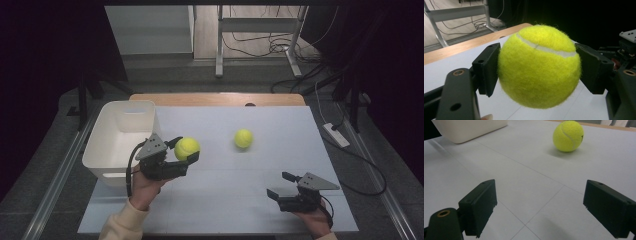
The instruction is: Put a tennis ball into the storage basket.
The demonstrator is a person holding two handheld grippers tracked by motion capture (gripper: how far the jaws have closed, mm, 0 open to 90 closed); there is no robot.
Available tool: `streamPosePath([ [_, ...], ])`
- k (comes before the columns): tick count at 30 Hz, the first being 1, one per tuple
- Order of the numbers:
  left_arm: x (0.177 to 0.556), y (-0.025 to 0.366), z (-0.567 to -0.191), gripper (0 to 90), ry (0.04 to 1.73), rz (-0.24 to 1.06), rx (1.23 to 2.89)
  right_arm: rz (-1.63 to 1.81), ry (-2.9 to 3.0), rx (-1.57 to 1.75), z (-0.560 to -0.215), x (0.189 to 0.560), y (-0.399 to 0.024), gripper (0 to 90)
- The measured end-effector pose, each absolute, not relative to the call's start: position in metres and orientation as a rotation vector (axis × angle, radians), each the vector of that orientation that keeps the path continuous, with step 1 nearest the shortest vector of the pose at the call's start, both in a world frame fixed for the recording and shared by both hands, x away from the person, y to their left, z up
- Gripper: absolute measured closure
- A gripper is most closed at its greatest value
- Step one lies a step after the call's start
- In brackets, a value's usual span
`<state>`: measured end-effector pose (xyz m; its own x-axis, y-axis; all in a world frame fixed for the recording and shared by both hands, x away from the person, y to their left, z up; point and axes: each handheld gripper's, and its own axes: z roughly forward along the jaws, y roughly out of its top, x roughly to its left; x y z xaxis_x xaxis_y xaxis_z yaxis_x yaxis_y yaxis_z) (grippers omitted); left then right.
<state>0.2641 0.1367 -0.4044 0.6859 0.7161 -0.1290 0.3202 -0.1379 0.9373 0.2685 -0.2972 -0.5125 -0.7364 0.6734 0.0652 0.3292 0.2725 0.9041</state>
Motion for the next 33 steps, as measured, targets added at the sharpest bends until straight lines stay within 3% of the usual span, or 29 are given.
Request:
streamPosePath([
  [33,0.282,0.166,-0.375,26.7,0.909,0.494,1.663,1.453,2.203,0.936,-0.513,0.27,-0.298,12.1],
])
